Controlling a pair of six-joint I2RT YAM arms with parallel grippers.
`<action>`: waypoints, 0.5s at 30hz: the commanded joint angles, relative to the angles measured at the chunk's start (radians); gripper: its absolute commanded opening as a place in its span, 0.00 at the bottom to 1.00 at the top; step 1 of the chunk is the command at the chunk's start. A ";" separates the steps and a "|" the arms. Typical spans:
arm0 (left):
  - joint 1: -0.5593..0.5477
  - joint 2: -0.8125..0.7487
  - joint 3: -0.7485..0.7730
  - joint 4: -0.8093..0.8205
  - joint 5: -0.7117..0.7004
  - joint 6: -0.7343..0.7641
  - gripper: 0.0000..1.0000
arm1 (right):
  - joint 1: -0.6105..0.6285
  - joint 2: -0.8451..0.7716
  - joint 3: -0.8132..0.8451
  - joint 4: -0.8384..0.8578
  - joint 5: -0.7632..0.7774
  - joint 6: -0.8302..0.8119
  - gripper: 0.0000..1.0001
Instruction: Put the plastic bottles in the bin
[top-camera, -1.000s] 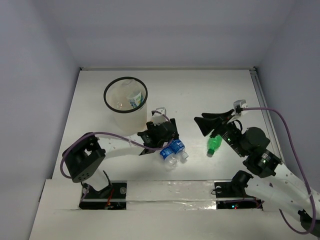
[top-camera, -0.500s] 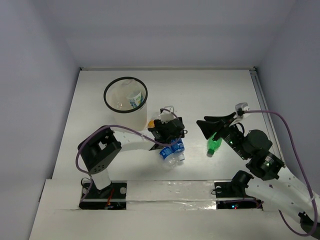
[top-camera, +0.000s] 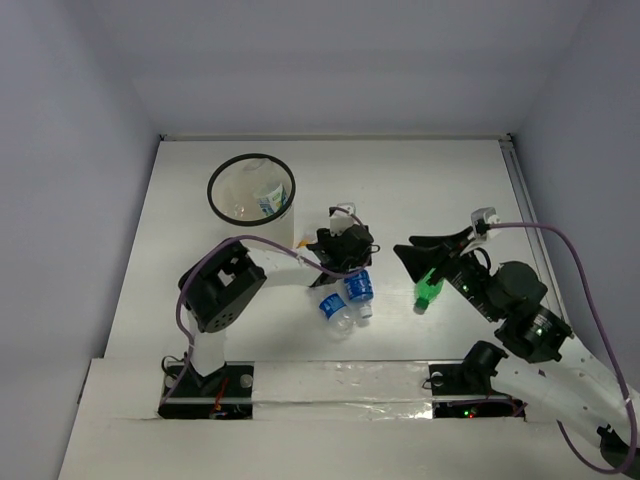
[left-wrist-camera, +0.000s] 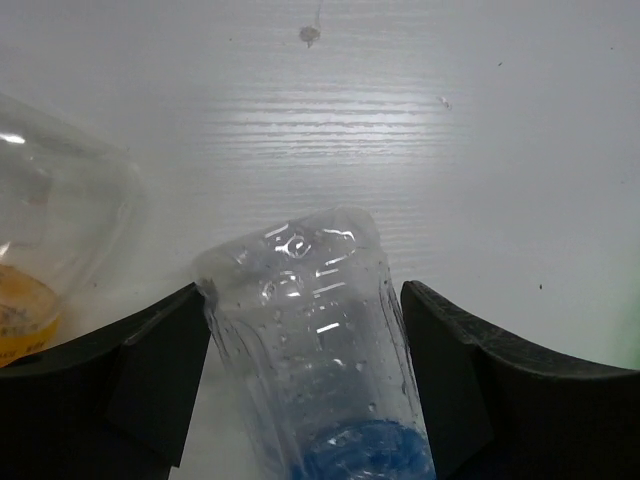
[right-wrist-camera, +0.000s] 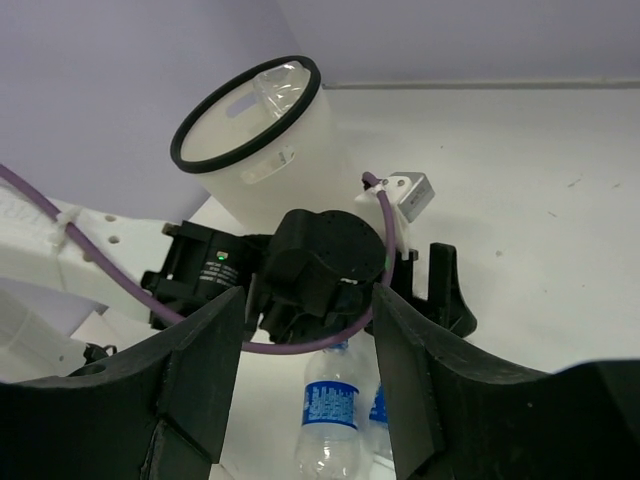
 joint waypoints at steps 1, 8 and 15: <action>0.003 0.010 0.071 0.045 0.018 0.048 0.69 | 0.006 -0.019 0.020 0.001 -0.025 0.005 0.59; 0.012 0.001 0.152 0.104 0.042 0.099 0.45 | 0.006 -0.036 0.025 -0.005 -0.036 0.005 0.59; 0.012 -0.214 0.166 0.202 0.050 0.172 0.41 | 0.006 -0.102 0.014 0.003 -0.033 0.002 0.59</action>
